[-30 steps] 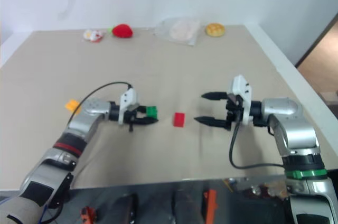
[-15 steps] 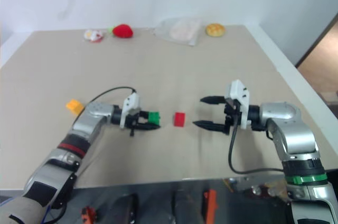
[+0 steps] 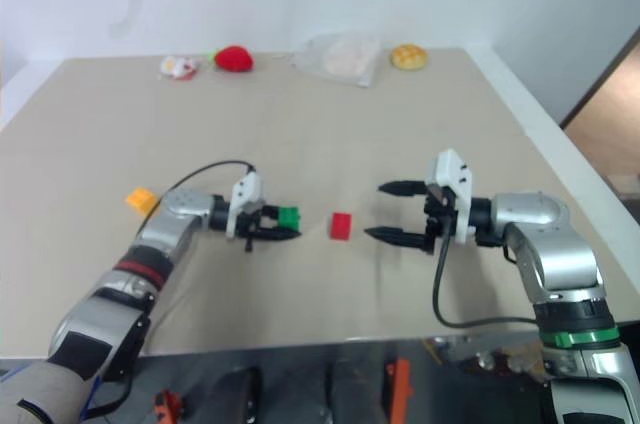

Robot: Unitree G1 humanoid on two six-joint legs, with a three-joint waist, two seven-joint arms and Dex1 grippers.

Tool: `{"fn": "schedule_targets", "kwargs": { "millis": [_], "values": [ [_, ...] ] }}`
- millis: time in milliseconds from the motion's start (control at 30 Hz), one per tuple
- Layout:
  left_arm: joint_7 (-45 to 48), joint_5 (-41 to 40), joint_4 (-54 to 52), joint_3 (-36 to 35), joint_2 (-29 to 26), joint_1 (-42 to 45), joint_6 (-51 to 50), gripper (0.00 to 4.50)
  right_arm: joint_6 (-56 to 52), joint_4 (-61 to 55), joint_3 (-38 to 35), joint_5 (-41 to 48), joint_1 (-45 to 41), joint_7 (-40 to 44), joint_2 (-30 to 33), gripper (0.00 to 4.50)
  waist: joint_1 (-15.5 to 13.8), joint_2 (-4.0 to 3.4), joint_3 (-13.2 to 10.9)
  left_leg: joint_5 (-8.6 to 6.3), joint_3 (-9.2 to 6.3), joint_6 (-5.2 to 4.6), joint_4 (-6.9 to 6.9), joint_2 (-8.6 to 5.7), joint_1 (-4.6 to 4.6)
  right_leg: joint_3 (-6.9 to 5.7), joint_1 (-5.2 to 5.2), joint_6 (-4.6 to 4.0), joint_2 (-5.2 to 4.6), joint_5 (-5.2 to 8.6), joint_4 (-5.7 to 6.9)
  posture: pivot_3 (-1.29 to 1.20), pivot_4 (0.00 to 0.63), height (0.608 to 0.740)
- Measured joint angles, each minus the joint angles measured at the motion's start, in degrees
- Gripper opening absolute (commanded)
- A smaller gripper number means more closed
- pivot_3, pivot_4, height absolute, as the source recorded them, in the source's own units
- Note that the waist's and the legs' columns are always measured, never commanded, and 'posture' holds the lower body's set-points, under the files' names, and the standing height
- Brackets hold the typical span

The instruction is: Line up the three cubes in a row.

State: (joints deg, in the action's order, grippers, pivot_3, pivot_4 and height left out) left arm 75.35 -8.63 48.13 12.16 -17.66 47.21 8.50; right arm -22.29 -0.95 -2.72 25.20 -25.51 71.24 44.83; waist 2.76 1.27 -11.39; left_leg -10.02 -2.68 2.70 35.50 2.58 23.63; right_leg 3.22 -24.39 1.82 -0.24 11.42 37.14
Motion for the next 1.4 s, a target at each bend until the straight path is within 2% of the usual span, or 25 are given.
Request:
{"fn": "schedule_targets", "kwargs": {
  "millis": [700, 733, 767, 800, 833, 867, 900, 933, 967, 1167, 1400],
  "values": [
    [0.92, 0.50, -4.32, -0.77, 0.41, -2.13, -2.33, 1.36, 1.24, 2.66, 0.43, -0.31, -2.21, 1.03, -0.02, 4.50, 0.03, 0.00, 0.00, 0.00, 0.01, 0.00, 0.00, 0.00, 0.01, 0.03, -0.01, 0.01, 0.02, 0.00, 0.00, 0.00, 0.150, 0.740],
    [0.87, 0.82, -4.19, -0.77, 0.35, -2.13, -1.84, 1.86, 1.33, 2.90, 0.44, -0.35, -2.25, 1.05, -0.02, 4.50, 0.03, 0.00, 0.00, 0.00, 0.01, 0.00, 0.00, 0.00, 0.00, 0.04, -0.01, 0.01, 0.02, 0.00, 0.00, 0.00, 0.150, 0.740],
    [0.81, 0.95, -4.08, -0.77, 0.35, -2.13, -1.34, 1.86, 1.48, 3.08, 0.44, -0.44, -2.29, 1.05, -0.03, 4.50, 0.03, 0.00, 0.00, 0.00, 0.01, 0.00, 0.00, 0.00, 0.00, 0.03, -0.01, 0.01, 0.02, 0.00, 0.00, 0.00, 0.150, 0.740],
    [0.55, 1.18, -3.52, -0.78, 0.34, -2.13, -0.53, 2.47, 1.59, 3.22, 0.45, -0.54, -2.31, 1.07, -0.03, 4.50, 0.03, 0.00, 0.00, 0.00, 0.01, 0.00, 0.00, 0.00, 0.00, 0.04, -0.01, 0.01, 0.02, 0.00, 0.00, 0.00, 0.150, 0.740],
    [0.48, 1.45, -2.97, -0.76, 0.35, -2.09, 0.52, 2.66, 1.60, 3.32, 0.45, -0.58, -2.33, 1.07, -0.03, 4.50, 0.03, 0.00, 0.00, 0.00, 0.02, 0.00, 0.00, 0.00, -0.01, 0.04, -0.01, 0.01, 0.02, 0.00, 0.00, 0.00, 0.150, 0.740],
    [0.41, 1.58, -2.50, -0.76, 0.35, -2.08, 1.47, 3.02, 1.61, 3.34, 0.45, -0.59, -2.36, 1.07, -0.04, 4.50, 0.03, 0.00, 0.00, 0.00, 0.02, 0.00, 0.00, 0.00, -0.03, 0.04, 0.00, 0.01, 0.02, 0.00, 0.01, 0.00, 0.150, 0.740],
    [0.35, 1.68, -2.32, -0.75, 0.35, -2.05, 1.81, 3.10, 1.61, 3.34, 0.45, -0.59, -2.36, 1.07, -0.03, 4.50, 0.03, 0.00, 0.00, 0.00, 0.02, 0.00, 0.00, 0.00, -0.04, 0.05, 0.01, 0.01, 0.02, 0.00, 0.01, 0.00, 0.150, 0.740],
    [-1.10, 2.30, -0.66, -0.74, 0.32, -1.60, 4.30, 3.59, 1.61, 3.35, 0.45, -0.58, -2.40, 1.10, -0.03, 4.50, 0.03, 0.00, 0.00, 0.00, 0.02, -0.01, 0.01, 0.00, -0.14, 0.04, 0.07, 0.01, 0.02, -0.03, 0.01, 0.00, 0.150, 0.740],
    [-1.59, 2.44, -0.02, -0.76, 0.32, -1.46, 5.18, 3.78, 1.61, 3.36, 0.45, -0.58, -2.40, 1.10, -0.03, 4.50, 0.04, 0.00, 0.00, 0.01, 0.03, -0.02, 0.01, 0.00, -0.19, 0.05, 0.10, 0.01, 0.02, -0.05, 0.01, 0.00, 0.150, 0.740],
    [-2.86, 2.27, 2.77, -1.50, -1.33, -0.62, 7.38, 3.78, 1.63, 3.46, 0.45, -0.59, -2.75, 1.24, -0.03, 4.50, 0.72, 0.03, -0.01, 0.09, 0.03, -0.13, 0.06, -0.01, -0.33, 0.19, 0.07, -0.10, 0.10, -0.17, 0.01, 0.00, 0.150, 0.740],
    [0.18, 1.18, -1.86, -4.17, -11.75, -3.89, 5.06, 3.78, 1.75, 5.26, 0.68, -0.73, -5.14, 2.35, 0.04, 4.50, 2.05, 0.03, -0.02, 0.07, 0.03, -0.14, -0.20, 0.05, -0.37, 0.43, -0.05, -0.15, 0.33, -0.25, 0.05, 0.00, 0.150, 0.740]
  ]
}}
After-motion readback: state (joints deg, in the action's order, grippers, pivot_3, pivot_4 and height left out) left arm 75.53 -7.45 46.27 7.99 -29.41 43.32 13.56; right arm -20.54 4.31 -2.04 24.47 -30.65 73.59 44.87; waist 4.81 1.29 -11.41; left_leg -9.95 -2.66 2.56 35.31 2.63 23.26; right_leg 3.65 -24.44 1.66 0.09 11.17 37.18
